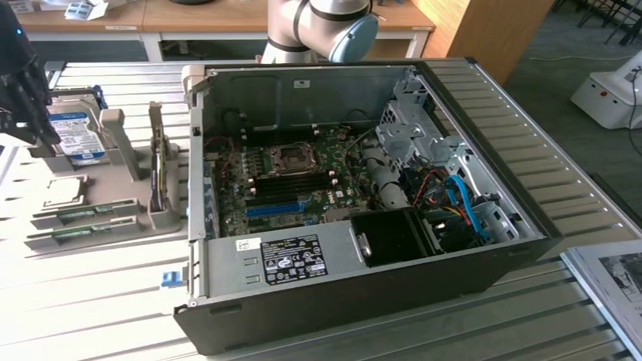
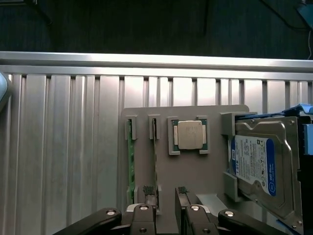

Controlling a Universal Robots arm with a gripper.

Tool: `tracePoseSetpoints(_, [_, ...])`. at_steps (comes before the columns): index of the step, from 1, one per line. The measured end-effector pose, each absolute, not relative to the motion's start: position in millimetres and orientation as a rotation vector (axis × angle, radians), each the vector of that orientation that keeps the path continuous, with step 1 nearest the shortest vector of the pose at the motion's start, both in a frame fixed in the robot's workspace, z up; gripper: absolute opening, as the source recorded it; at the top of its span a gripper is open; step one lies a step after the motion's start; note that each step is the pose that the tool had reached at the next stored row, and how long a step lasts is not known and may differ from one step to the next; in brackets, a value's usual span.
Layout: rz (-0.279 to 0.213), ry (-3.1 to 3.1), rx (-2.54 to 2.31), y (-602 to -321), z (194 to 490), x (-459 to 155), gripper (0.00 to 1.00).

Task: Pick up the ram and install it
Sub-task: 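Pick up the ram and move it above insertion slot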

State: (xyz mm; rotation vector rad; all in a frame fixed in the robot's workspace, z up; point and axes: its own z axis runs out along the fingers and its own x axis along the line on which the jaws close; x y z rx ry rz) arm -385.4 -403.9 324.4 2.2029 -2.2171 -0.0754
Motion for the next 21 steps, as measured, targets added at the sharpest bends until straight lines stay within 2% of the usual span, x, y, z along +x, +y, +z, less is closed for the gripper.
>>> tracePoseSetpoints(21, [-0.076,-2.217,2.203,-404,300,-385,0.29])
